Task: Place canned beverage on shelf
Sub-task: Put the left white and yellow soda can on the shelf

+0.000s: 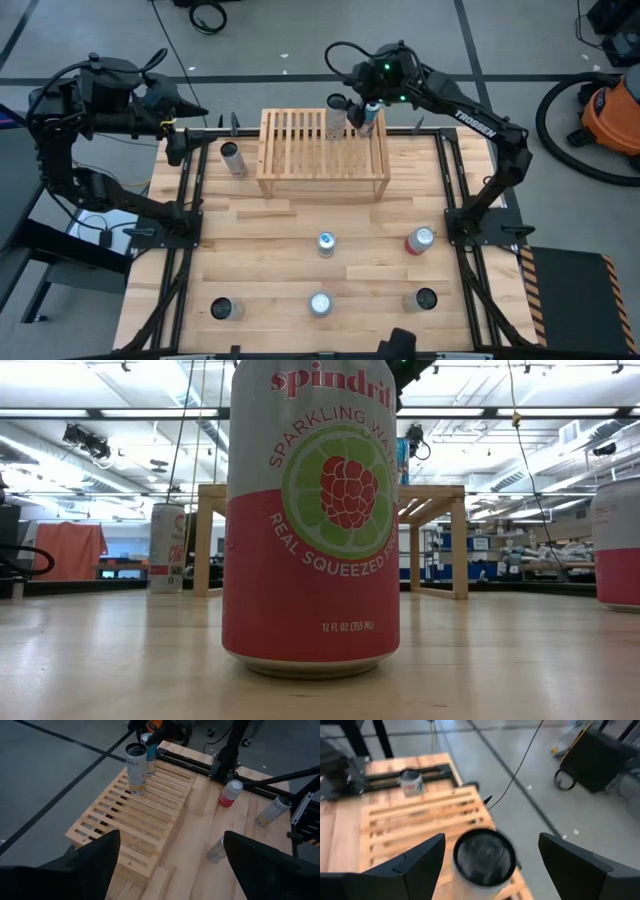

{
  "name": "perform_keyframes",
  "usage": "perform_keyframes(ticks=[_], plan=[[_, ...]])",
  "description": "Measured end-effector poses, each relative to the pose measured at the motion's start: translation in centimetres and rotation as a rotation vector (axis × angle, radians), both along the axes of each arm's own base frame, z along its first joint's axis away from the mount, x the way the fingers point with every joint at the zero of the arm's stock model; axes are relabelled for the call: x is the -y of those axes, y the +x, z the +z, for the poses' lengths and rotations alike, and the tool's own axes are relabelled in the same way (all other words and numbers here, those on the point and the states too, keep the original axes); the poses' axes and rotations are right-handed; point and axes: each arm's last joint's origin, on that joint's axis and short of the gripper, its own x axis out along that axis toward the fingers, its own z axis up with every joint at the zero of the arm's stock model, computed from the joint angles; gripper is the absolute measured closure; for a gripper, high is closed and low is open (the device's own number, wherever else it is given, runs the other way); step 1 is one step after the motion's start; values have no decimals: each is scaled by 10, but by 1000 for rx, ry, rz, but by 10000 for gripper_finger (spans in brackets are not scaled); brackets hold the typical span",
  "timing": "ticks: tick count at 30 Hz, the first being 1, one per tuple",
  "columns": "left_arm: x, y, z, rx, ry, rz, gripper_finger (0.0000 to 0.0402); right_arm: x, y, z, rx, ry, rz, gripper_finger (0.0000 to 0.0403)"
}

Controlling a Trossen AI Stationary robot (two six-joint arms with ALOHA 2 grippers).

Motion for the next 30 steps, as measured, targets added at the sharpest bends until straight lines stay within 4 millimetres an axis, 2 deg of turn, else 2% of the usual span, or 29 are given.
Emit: perform_keyframes(ticks=[9, 26, 30], plan=[[0, 0, 0, 0, 1, 0, 44, 4, 6, -16, -33, 31, 37, 72], [0, 0, 0, -1, 1, 0, 44, 2, 8, -17, -14, 58, 26, 71], [0, 0, 0, -1, 1, -1, 44, 1, 11, -24, -21, 54, 10, 71]])
